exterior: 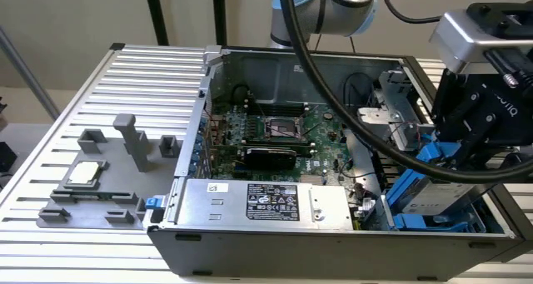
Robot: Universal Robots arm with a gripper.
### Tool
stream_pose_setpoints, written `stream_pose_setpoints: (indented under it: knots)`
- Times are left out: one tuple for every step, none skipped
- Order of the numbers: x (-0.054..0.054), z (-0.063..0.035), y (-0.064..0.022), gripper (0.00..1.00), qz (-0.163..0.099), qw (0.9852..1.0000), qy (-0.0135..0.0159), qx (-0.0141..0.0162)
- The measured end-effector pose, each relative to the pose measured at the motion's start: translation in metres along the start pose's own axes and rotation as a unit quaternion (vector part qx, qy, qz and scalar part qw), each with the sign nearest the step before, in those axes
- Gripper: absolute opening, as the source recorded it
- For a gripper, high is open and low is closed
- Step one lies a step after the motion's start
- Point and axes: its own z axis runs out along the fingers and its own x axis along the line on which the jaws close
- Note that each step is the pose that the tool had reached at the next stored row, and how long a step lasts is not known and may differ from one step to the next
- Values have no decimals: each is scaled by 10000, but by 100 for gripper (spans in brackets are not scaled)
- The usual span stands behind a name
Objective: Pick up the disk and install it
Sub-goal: 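Insert the first disk wire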
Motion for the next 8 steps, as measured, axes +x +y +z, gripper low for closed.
stream_pose_setpoints:
  knots:
    - [0, 19, -1, 0, -1, 10000, -3, 0]
    - [-1, 36, -1, 0, -2, 10000, -5, 0]
    - [-2, 56, -2, 0, -3, 10000, -8, 0]
    - [-3, 74, -2, 0, -5, 10000, -11, 0]
    - [-4, 92, -2, 0, -7, 10000, -12, 0]
    - [-5, 109, -2, 0, -9, 10000, -11, -1]
    - [-7, 126, -3, 0, -11, 10000, -11, -1]
    - [-8, 150, -4, 0, -15, 10000, -16, 0]
